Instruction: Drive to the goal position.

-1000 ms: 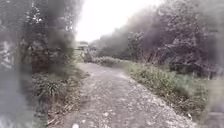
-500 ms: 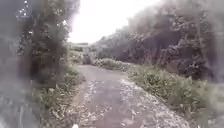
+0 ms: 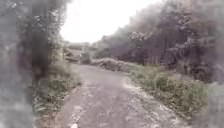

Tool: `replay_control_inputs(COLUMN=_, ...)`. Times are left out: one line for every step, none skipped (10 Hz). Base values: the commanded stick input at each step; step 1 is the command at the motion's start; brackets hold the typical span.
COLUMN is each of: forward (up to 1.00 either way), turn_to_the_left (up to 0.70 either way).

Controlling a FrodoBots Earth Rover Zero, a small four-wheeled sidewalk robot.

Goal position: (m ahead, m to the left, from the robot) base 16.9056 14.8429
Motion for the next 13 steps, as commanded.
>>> replay_control_inputs(forward=1.0, turn_to_the_left=0.0)
replay_control_inputs(forward=1.0, turn_to_the_left=0.0)
replay_control_inputs(forward=1.0, turn_to_the_left=0.02)
replay_control_inputs(forward=1.0, turn_to_the_left=0.03)
replay_control_inputs(forward=1.0, turn_to_the_left=0.04)
replay_control_inputs(forward=1.0, turn_to_the_left=0.05)
replay_control_inputs(forward=1.0, turn_to_the_left=0.08)
replay_control_inputs(forward=1.0, turn_to_the_left=0.09)
replay_control_inputs(forward=1.0, turn_to_the_left=0.1)
replay_control_inputs(forward=1.0, turn_to_the_left=0.15)
replay_control_inputs(forward=1.0, turn_to_the_left=0.18)
replay_control_inputs(forward=1.0, turn_to_the_left=0.18)
replay_control_inputs(forward=1.0, turn_to_the_left=0.18)
